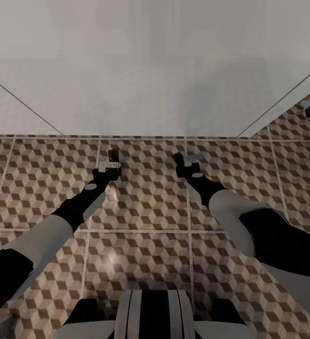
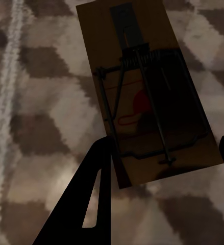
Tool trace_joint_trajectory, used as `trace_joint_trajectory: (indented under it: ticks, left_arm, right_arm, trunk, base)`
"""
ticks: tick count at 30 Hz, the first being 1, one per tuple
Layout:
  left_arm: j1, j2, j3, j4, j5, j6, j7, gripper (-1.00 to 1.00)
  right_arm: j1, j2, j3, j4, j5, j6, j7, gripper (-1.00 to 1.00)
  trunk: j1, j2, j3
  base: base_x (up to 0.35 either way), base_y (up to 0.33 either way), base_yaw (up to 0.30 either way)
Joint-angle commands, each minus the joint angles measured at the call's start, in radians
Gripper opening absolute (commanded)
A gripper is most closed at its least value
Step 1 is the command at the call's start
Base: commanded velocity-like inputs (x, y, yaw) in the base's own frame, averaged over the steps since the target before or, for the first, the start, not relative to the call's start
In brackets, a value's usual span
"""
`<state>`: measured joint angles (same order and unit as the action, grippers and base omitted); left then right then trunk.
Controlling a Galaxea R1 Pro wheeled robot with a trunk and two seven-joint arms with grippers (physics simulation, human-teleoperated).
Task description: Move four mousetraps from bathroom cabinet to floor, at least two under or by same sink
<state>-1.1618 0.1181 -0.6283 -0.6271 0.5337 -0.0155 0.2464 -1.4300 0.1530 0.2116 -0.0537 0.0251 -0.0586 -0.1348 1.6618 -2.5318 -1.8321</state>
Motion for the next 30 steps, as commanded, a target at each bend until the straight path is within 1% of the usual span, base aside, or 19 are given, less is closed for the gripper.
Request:
trace_joint_trajectory:
  ticks: [1, 25, 26, 30]
  left_arm:
    - [-0.001, 0.002, -0.008, -0.002, 0.008, -0.001, 0.008, -1.00]
    - [-0.001, 0.002, -0.008, 0.000, 0.008, -0.001, 0.008, -1.00]
    - [-0.001, 0.002, -0.008, 0.000, 0.009, -0.001, 0.008, -1.00]
    - [-0.001, 0.002, -0.008, 0.000, 0.008, -0.001, 0.008, -1.00]
  right_arm:
    - [-0.001, 0.000, 0.005, 0.002, 0.003, 0.002, -0.005, -1.00]
    - [0.000, 0.000, 0.005, 0.000, 0.004, 0.004, -0.005, -1.00]
    - [-0.001, 0.000, 0.005, 0.000, 0.004, 0.004, -0.005, 1.00]
    - [-0.001, 0.000, 0.005, -0.001, 0.004, 0.003, -0.005, 1.00]
  trunk:
    - [0.000, 0.000, 0.000]
    - [0.000, 0.000, 0.000]
    - [0.000, 0.000, 0.000]
    - [0.000, 0.000, 0.000]
  base:
    - [0.000, 0.000, 0.000]
    - [0.000, 0.000, 0.000]
    - [0.000, 0.000, 0.000]
    - [0.000, 0.000, 0.000]
